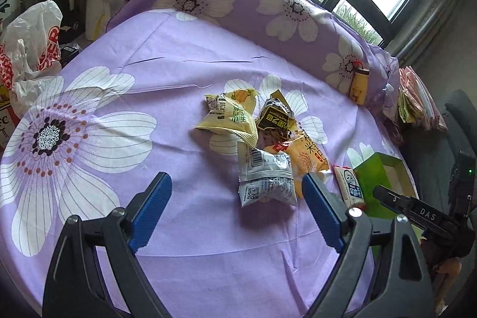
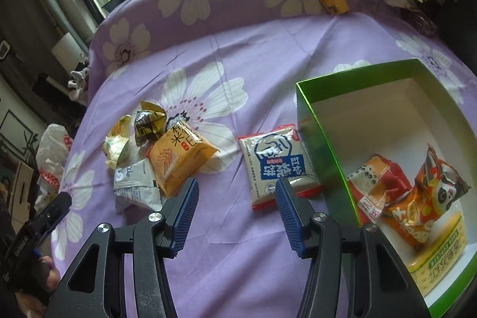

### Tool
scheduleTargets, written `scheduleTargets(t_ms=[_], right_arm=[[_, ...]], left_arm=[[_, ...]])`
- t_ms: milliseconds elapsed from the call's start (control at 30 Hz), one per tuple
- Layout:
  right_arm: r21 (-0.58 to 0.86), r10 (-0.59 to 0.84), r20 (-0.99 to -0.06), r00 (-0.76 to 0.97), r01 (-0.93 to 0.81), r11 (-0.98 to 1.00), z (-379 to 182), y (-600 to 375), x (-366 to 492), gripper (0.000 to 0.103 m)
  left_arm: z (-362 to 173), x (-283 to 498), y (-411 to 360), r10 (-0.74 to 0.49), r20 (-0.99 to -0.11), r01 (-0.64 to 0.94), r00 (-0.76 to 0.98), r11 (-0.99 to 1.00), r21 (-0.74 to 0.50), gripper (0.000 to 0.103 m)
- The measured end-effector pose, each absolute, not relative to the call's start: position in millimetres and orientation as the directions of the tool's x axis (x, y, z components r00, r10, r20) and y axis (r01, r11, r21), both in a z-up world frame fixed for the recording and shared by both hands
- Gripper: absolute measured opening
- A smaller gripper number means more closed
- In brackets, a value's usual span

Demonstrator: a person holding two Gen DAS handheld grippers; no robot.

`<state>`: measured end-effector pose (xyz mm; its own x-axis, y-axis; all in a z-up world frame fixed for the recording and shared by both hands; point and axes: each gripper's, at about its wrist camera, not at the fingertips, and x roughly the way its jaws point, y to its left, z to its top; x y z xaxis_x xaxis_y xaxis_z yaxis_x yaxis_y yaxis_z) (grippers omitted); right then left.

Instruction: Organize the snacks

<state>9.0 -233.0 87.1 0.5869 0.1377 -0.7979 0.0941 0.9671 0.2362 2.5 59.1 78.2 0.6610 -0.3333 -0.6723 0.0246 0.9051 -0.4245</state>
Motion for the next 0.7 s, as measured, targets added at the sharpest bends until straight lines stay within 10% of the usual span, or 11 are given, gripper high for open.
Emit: scheduleTargets(t_ms=[367,700], right_arm=[[0.198,0.078,-0.823,0.563,0.156,0.968,72.3,-236.0,22.1,0.079],[0.076,0.005,-0.815,0.579,0.097,0.992,70.4,-205.7,37.9,0.079]], left_arm=[[72.6,3.2,48.8,-0.329,-0.700,0.043,0.634,0.919,-0.392,0.089],[70.6,3.2,43.2,-0.338,-0.709,0.055,0.619,0.919,-0.389,0.089]])
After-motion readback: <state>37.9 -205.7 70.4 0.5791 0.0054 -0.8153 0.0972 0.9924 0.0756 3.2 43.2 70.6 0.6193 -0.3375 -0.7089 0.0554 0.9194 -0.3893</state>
